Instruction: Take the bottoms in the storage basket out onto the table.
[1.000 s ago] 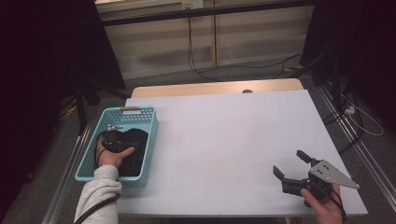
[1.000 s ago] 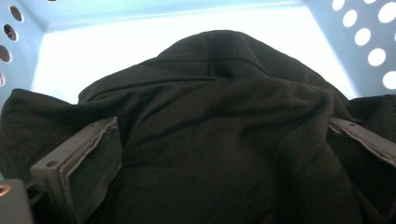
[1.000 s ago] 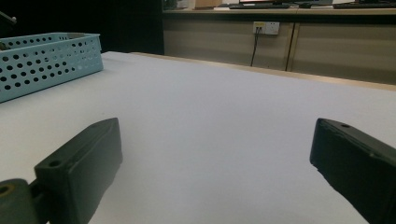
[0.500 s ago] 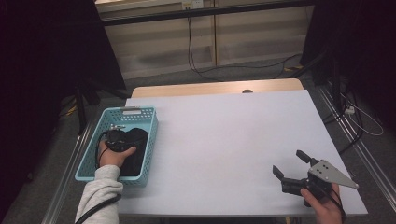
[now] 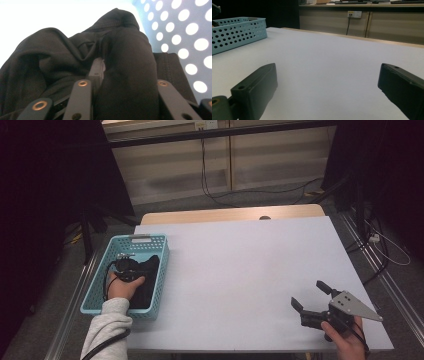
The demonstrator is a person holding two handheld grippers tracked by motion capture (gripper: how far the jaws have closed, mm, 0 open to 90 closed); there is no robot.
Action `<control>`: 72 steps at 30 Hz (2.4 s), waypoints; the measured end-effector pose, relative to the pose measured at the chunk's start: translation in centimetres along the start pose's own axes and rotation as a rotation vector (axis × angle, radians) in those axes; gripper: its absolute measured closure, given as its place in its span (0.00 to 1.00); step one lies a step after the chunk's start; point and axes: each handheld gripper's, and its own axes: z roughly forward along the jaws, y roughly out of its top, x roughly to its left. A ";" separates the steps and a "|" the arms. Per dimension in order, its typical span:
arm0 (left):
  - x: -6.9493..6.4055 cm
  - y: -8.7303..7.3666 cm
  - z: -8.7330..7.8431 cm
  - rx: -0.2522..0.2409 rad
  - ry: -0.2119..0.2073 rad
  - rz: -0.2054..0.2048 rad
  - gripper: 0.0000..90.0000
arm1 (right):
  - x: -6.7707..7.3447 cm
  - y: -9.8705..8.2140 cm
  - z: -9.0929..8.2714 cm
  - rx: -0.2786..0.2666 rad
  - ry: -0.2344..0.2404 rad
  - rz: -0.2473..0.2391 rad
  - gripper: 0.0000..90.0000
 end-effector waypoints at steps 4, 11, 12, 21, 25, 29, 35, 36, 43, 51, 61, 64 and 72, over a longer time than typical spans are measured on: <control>0.1 0.0 -0.1 0.013 -0.012 -0.011 0.78 | 0.0 0.0 0.0 -0.001 0.000 0.001 0.02; 0.4 0.1 -0.4 0.003 -0.028 -0.089 0.80 | 0.0 0.0 0.1 0.000 -0.001 0.006 0.02; 0.5 0.1 -0.4 0.003 -0.026 -0.097 0.80 | 0.0 0.0 0.0 0.000 -0.002 0.004 0.02; 0.5 1.1 -1.5 -0.023 -0.030 -0.136 0.83 | -0.2 0.0 0.0 -0.002 -0.002 0.005 0.02; 0.5 2.4 -2.8 -0.029 -0.025 -0.137 0.85 | -0.2 0.0 0.0 -0.006 -0.003 0.005 0.02; 0.6 3.3 -3.9 -0.036 -0.016 -0.139 0.86 | -0.2 0.0 -0.1 -0.006 -0.003 0.005 0.02; 0.6 4.7 -5.5 -0.059 -0.017 -0.131 0.87 | -0.2 0.0 -0.1 -0.008 -0.005 0.006 0.02; 0.5 5.1 -5.8 -0.064 -0.015 -0.129 0.87 | -0.2 0.0 -0.1 -0.008 -0.005 0.006 0.02; 0.0 7.2 -7.8 -0.091 -0.026 -0.114 0.87 | -0.2 0.0 -0.1 -0.008 -0.004 0.006 0.02; 0.5 6.3 -7.2 -0.130 0.000 -0.067 0.86 | -0.1 0.0 -0.1 -0.005 0.001 0.004 0.02; 2.5 2.0 -4.3 -0.067 0.047 0.009 0.52 | -0.2 -0.1 -0.1 -0.005 0.002 0.007 0.02; 3.0 1.2 -3.9 -0.074 0.078 0.034 0.28 | -0.1 0.0 -0.1 -0.003 0.004 0.005 0.02; 3.7 -0.7 -2.3 0.032 0.079 0.044 0.08 | 0.0 0.0 -0.1 -0.004 0.009 0.007 0.02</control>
